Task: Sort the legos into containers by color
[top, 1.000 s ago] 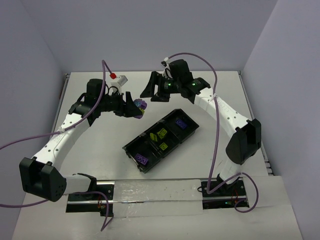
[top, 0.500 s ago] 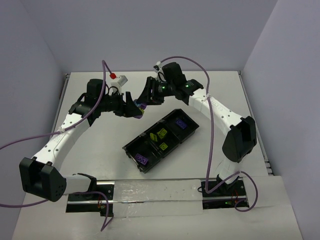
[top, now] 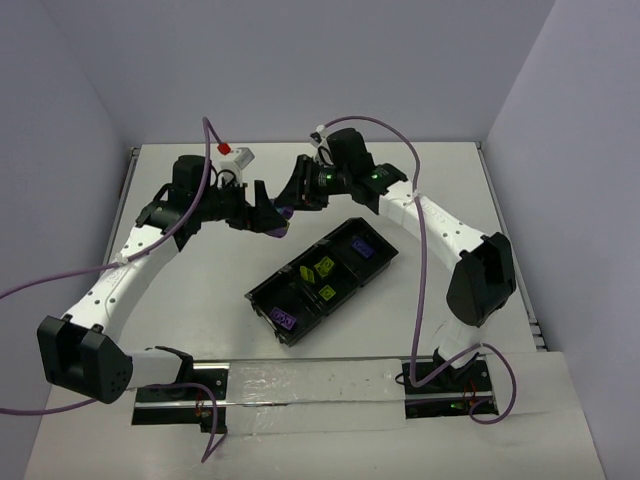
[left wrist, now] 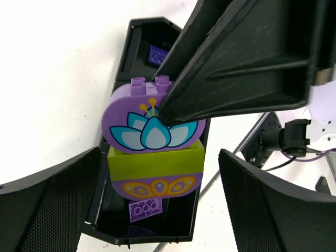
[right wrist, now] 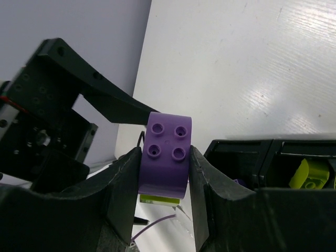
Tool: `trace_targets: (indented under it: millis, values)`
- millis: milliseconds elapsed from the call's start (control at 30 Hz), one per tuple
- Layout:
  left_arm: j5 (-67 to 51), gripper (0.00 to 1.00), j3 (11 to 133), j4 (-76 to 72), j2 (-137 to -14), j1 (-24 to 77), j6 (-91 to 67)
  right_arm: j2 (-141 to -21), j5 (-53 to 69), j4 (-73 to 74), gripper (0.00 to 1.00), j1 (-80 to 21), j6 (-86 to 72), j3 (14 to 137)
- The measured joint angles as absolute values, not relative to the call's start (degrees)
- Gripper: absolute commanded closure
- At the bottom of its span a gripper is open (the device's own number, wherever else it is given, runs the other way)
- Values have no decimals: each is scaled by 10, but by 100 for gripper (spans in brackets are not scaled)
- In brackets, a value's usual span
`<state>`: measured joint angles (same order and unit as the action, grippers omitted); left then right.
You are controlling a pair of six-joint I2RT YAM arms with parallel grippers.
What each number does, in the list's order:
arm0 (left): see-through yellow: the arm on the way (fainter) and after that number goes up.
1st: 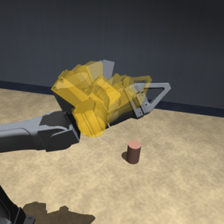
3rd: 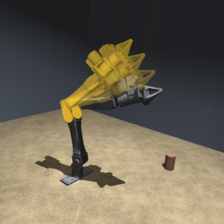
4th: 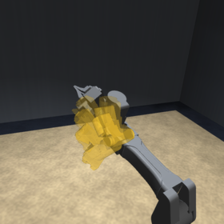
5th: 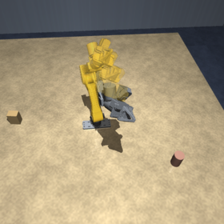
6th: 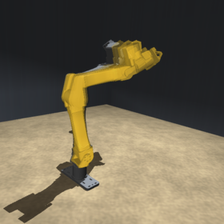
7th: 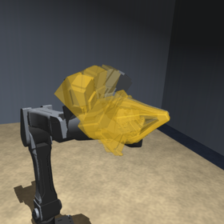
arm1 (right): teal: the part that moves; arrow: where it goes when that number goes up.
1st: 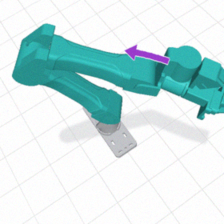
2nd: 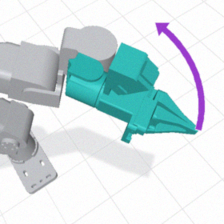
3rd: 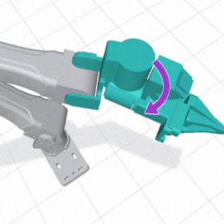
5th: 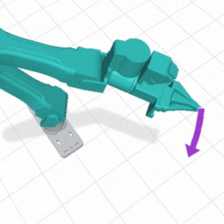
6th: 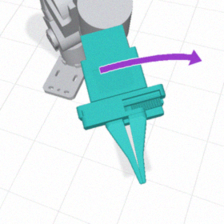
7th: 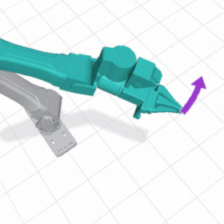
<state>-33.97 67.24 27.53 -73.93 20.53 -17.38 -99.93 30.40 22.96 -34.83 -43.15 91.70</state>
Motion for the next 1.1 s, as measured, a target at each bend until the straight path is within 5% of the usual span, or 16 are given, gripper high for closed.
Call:
trace_targets:
  millis: [333, 733, 1100]
  values:
    - [-356, 1, 692, 265, -715, 162, -199, -943, 345, 160, 100, -262, -441, 851]
    - [-523, 1, 462, -227, -697, 105, -592, -865, 452, -66, 100, -218, -514, 740]
    - [-560, 6, 467, -445, -750, 138, -748, -865, 497, -160, 100, -219, -561, 717]
